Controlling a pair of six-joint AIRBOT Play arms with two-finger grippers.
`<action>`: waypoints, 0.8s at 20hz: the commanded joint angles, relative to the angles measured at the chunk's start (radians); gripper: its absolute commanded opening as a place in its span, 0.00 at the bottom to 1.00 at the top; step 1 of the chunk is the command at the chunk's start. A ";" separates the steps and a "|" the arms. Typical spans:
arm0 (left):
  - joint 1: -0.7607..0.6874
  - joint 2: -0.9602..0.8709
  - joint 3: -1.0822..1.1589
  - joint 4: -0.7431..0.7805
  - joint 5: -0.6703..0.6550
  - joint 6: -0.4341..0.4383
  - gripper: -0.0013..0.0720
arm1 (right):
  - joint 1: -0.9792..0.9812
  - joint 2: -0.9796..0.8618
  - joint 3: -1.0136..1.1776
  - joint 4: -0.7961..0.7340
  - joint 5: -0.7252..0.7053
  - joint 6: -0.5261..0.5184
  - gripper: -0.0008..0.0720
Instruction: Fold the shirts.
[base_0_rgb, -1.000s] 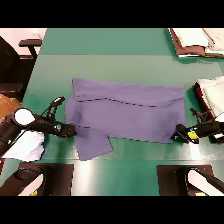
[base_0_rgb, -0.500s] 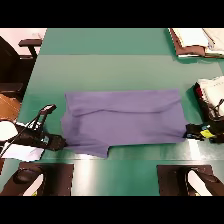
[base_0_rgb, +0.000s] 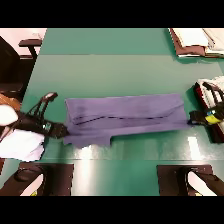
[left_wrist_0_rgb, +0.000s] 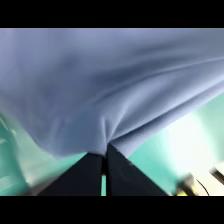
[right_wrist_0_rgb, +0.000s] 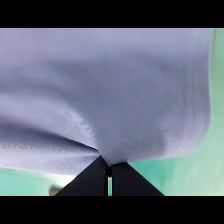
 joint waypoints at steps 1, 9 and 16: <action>0.000 -0.224 0.154 0.066 0.168 0.058 0.05 | 0.026 -0.200 0.160 0.002 -0.052 0.011 0.03; 0.000 -0.553 0.380 0.118 0.344 0.108 0.10 | 0.015 -0.515 0.425 0.102 -0.071 0.010 0.09; 0.000 -0.552 0.471 0.099 0.246 0.089 0.70 | -0.134 -0.520 0.463 0.333 -0.064 -0.136 0.63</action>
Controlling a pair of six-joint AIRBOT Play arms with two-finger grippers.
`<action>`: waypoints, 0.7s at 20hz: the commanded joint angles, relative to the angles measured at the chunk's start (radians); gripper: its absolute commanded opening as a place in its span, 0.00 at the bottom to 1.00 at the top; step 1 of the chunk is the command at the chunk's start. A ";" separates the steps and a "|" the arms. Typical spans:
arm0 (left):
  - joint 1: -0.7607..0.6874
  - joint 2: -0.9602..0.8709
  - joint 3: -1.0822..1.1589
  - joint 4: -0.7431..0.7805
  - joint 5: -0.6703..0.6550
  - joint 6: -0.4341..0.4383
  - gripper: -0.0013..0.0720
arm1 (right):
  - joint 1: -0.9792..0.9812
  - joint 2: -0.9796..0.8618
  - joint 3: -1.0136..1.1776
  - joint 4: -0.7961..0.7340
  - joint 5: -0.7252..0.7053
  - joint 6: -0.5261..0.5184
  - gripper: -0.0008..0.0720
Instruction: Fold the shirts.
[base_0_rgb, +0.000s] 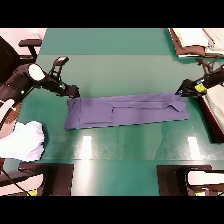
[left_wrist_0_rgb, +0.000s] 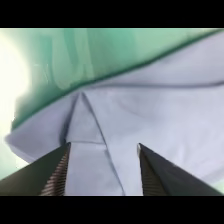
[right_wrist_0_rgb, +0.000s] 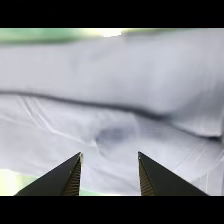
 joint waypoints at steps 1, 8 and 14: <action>-0.001 -0.008 0.040 -0.036 -0.074 -0.004 0.70 | -0.101 0.016 0.014 0.074 0.040 -0.063 0.72; -0.001 -0.009 0.039 -0.260 -0.056 0.027 0.06 | -0.316 0.010 -0.153 0.086 0.036 -0.113 0.84; -0.069 -0.010 0.039 -0.294 -0.010 0.026 0.05 | -0.327 -0.122 -0.208 0.136 -0.003 -0.170 0.84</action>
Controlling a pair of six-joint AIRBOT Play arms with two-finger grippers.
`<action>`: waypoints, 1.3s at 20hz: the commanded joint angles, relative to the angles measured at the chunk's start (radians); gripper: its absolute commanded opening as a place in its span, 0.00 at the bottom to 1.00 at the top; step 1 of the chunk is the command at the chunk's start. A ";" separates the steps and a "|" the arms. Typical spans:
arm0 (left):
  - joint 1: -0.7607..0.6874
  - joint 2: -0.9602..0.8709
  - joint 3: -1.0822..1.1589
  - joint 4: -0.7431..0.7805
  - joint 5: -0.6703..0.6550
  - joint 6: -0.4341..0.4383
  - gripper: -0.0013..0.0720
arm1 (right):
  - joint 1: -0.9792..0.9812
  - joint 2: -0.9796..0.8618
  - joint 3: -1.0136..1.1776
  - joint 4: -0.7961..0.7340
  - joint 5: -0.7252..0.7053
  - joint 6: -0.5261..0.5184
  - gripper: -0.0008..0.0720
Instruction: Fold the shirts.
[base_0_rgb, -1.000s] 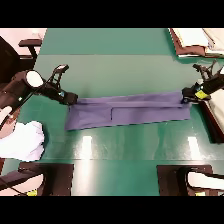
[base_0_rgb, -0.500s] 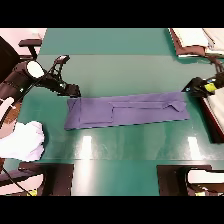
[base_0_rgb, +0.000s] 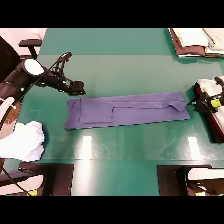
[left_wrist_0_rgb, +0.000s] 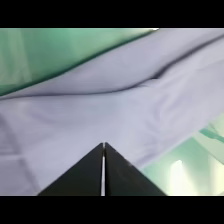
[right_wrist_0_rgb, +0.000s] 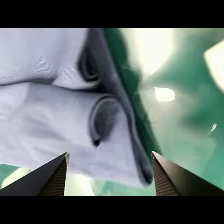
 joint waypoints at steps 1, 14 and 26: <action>-0.064 -0.003 0.001 -0.024 0.060 -0.002 0.05 | -0.011 -0.073 -0.022 0.079 -0.031 -0.043 0.84; -0.332 -0.257 0.103 -0.083 0.224 -0.047 0.05 | 0.172 -0.058 0.089 0.122 -0.003 -0.114 0.03; -0.385 -0.515 0.297 -0.104 0.209 -0.096 0.05 | 0.459 0.290 0.352 0.365 0.042 0.001 0.03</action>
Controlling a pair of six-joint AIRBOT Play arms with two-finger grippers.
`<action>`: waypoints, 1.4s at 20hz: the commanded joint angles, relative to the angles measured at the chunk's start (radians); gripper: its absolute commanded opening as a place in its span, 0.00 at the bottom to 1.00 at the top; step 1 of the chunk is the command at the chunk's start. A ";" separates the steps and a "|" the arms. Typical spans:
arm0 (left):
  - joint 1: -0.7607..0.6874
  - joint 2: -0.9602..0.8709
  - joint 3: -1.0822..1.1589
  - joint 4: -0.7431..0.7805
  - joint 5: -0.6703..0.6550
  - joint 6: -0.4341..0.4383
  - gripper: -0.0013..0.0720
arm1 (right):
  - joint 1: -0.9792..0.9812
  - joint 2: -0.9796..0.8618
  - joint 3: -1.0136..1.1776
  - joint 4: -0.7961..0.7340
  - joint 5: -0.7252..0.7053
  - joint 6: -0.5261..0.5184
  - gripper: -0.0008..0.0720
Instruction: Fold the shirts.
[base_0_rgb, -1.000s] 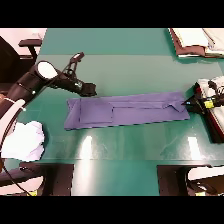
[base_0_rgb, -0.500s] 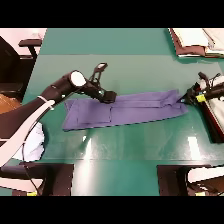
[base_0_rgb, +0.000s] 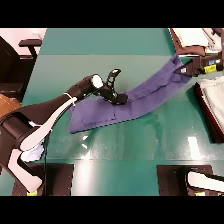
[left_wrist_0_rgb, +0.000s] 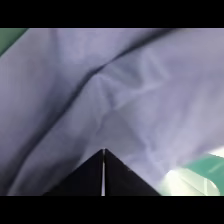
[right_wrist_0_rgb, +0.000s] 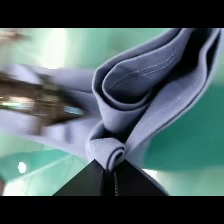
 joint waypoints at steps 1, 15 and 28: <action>-0.003 -0.038 0.018 -0.011 -0.003 -0.008 0.05 | 0.095 0.060 0.046 0.097 -0.008 0.026 0.03; 0.293 0.337 0.068 0.251 -0.150 -0.007 0.05 | 0.562 0.019 0.060 0.122 -0.329 0.045 0.03; 0.597 0.692 0.072 0.372 -0.271 0.020 0.05 | 0.867 -0.388 0.253 -0.038 -0.262 0.041 0.41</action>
